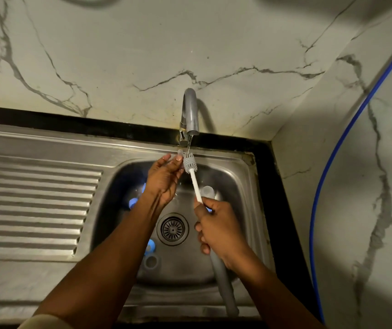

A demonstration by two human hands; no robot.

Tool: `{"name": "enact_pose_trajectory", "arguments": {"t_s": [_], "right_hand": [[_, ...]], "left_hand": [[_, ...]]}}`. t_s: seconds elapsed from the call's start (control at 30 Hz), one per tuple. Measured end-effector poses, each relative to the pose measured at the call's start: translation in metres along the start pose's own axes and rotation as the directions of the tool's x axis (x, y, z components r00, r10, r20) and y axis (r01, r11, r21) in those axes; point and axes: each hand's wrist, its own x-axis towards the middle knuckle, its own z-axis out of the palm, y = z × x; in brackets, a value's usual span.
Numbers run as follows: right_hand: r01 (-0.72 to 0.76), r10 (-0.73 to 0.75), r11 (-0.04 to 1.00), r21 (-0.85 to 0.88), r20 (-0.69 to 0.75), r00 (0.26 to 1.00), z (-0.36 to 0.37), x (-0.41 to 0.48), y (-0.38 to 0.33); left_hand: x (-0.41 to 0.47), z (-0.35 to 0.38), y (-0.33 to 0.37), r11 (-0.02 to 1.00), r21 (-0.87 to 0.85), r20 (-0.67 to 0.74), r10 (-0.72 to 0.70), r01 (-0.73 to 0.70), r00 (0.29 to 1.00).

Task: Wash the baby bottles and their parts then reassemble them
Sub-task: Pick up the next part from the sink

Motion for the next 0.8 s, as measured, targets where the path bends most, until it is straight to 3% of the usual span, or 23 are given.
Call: {"name": "enact_pose_trajectory", "arguments": {"t_s": [0.17,0.33,0.5,0.63,0.8], "right_hand": [[0.056,-0.060,0.997,-0.050,-0.090,0.994,-0.002,0.019,-0.009],[-0.003,0.002,0.998,-0.065,-0.004,1.000,-0.001,-0.004,-0.003],[0.044,-0.043,0.999,0.018,-0.085,0.995,0.001,0.015,-0.014],[0.036,-0.037,0.999,-0.037,-0.031,0.999,0.007,0.005,-0.008],[0.066,-0.074,0.996,-0.059,-0.151,0.986,0.001,0.027,-0.010]], "left_hand": [[-0.010,0.006,-0.026,0.997,0.022,0.059,-0.077,0.076,0.995],[0.000,0.008,-0.014,0.988,-0.153,-0.099,-0.023,0.008,0.995],[0.002,0.022,-0.015,0.982,-0.147,-0.047,-0.127,0.119,0.991],[0.009,0.027,-0.004,0.965,-0.251,-0.107,-0.107,0.077,0.988],[-0.005,0.038,-0.016,0.975,-0.110,-0.090,-0.202,0.192,0.975]]}}
